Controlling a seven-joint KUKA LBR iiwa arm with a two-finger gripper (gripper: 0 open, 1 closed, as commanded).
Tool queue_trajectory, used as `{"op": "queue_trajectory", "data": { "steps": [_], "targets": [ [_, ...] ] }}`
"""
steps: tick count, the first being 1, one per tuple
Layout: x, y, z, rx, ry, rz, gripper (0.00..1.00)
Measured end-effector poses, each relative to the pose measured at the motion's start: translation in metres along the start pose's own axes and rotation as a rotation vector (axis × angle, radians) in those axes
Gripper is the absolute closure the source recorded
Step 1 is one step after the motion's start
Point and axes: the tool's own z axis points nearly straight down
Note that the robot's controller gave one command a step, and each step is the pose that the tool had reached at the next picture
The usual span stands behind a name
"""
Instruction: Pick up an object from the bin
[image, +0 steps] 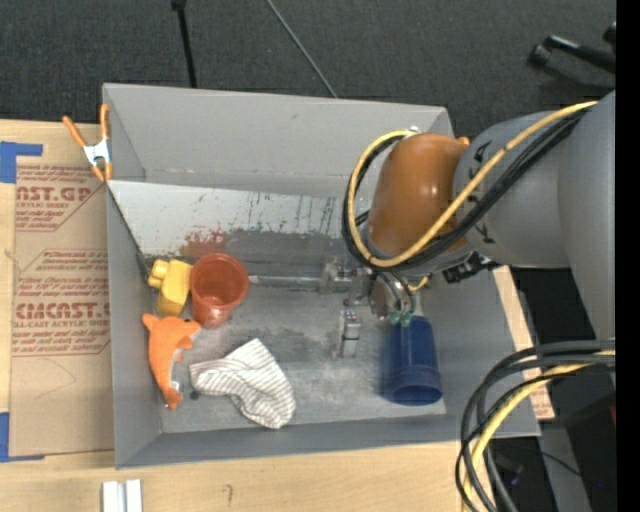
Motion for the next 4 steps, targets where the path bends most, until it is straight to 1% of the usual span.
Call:
{"op": "queue_trajectory", "data": {
  "steps": [1,2,3,4],
  "targets": [
    [0.009,0.024,0.035,-0.004,0.003,-0.131,0.0],
    [0.015,0.048,0.025,0.001,0.012,-0.192,0.0],
    [0.015,0.078,0.016,-0.005,-0.001,-0.029,0.0],
    [0.018,0.078,0.022,-0.004,0.001,-0.028,0.0]
  ]
}}
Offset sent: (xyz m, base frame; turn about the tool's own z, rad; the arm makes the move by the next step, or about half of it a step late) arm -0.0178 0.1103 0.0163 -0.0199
